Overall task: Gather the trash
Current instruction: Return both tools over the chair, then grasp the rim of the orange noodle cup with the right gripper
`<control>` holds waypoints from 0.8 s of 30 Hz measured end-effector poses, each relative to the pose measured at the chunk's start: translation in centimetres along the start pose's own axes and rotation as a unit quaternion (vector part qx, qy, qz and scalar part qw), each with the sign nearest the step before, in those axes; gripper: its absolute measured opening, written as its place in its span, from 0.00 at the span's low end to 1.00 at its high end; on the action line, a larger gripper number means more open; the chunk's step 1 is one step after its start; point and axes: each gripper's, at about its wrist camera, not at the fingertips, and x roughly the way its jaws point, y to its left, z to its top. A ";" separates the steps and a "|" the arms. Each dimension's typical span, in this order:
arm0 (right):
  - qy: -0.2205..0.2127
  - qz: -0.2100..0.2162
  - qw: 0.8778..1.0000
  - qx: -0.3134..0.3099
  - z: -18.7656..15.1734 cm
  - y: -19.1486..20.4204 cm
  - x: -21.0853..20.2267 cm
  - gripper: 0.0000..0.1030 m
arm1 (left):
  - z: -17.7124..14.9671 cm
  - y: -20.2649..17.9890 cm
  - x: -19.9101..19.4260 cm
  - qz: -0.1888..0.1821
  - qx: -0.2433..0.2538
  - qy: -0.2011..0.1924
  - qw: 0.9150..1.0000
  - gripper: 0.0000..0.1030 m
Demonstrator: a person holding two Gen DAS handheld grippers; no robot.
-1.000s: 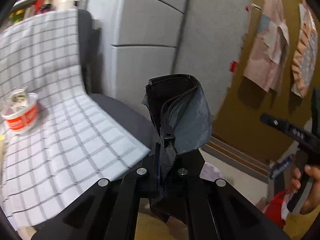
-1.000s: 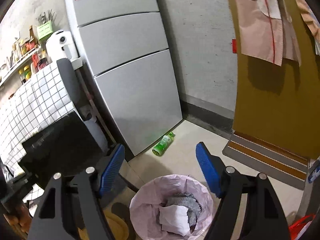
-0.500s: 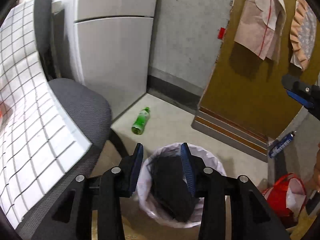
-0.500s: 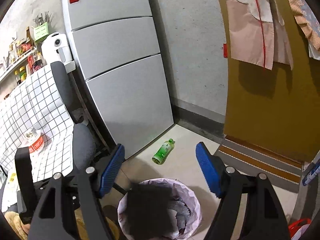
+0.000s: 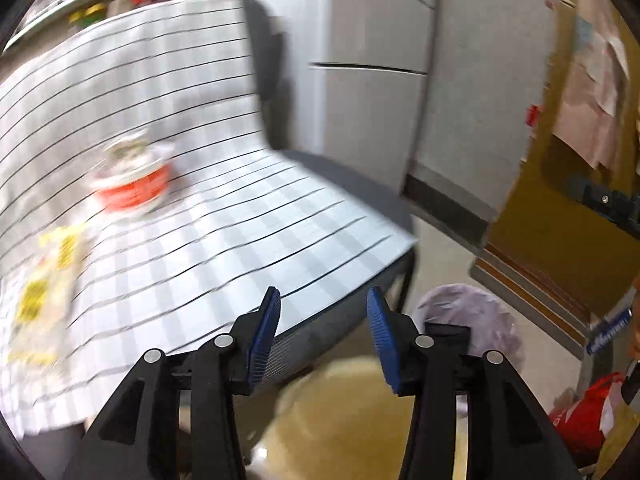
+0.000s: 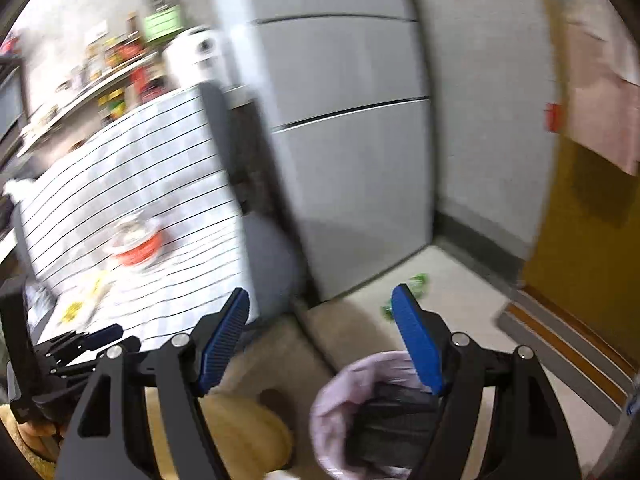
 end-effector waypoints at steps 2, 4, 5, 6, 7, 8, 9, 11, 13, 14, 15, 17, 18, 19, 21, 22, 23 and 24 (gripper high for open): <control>0.014 0.029 0.999 -0.024 0.0 2.8 1.2 0.70 | -1.0 2.3 -1.0 0.025 -0.015 0.004 1.000 0.47; 0.029 0.056 0.997 -0.047 0.0 5.7 2.5 0.70 | -2.2 4.6 -2.1 0.049 -0.034 0.005 0.998 0.47; 0.038 0.071 0.995 -0.060 -0.1 7.2 3.2 0.70 | -2.9 5.9 -2.6 0.062 -0.046 0.007 0.997 0.47; 0.047 0.084 0.993 -0.072 -0.3 8.7 4.0 0.70 | -3.3 6.9 -3.0 0.071 -0.053 0.008 0.996 0.47; 0.054 0.092 0.991 -0.081 -0.5 10.0 4.6 0.70 | -3.8 8.1 -3.5 0.085 -0.063 0.010 0.994 0.48; 0.063 0.103 0.989 -0.089 -0.7 11.2 5.2 0.70 | -4.4 9.2 -4.0 0.095 -0.074 0.009 0.993 0.52; 0.072 0.115 0.986 -0.097 -0.9 12.4 5.9 0.70 | -4.8 10.0 -4.4 0.103 -0.081 0.008 0.991 0.55; 0.089 0.138 0.980 -0.114 -1.3 15.3 7.2 0.70 | -5.6 11.7 -5.4 0.128 -0.098 0.008 0.987 0.55; 0.097 0.150 0.975 -0.133 -1.7 17.8 7.9 0.70 | -6.2 13.6 -6.3 0.146 -0.114 0.008 0.983 0.55; 0.100 0.156 0.972 -0.143 -1.8 19.0 8.3 0.70 | -6.5 14.7 -6.8 0.153 -0.125 0.005 0.980 0.55; 0.102 0.160 0.970 -0.151 -1.9 19.8 8.5 0.70 | -6.9 15.5 -7.3 0.160 -0.134 0.002 0.978 0.56; 0.103 0.164 0.966 -0.170 -2.1 22.0 9.1 0.70 | -7.3 17.1 -8.0 0.178 -0.151 -0.002 0.972 0.55; 0.104 0.167 0.964 -0.179 -2.0 23.1 9.5 0.70 | -7.5 18.3 -8.6 0.192 -0.159 -0.005 0.968 0.56; 0.104 0.168 0.963 -0.184 -1.9 23.8 9.8 0.70 | -7.6 19.1 -9.0 0.203 -0.165 -0.007 0.965 0.56; 0.104 0.170 0.960 -0.196 -1.7 25.3 10.4 0.70 | -8.0 21.0 -9.8 0.221 -0.180 -0.013 0.958 0.56; 0.105 0.172 0.959 -0.201 -1.6 26.1 10.7 0.70 | -8.2 22.0 -10.3 0.228 -0.190 -0.016 0.955 0.56; 0.106 0.174 0.957 -0.205 -1.6 26.8 11.0 0.70 | -8.2 22.6 -10.5 0.234 -0.197 -0.018 0.952 0.56; 0.108 0.178 0.955 -0.209 -1.7 27.5 11.4 0.70 | -8.6 23.7 -11.0 0.242 -0.208 -0.022 0.947 0.56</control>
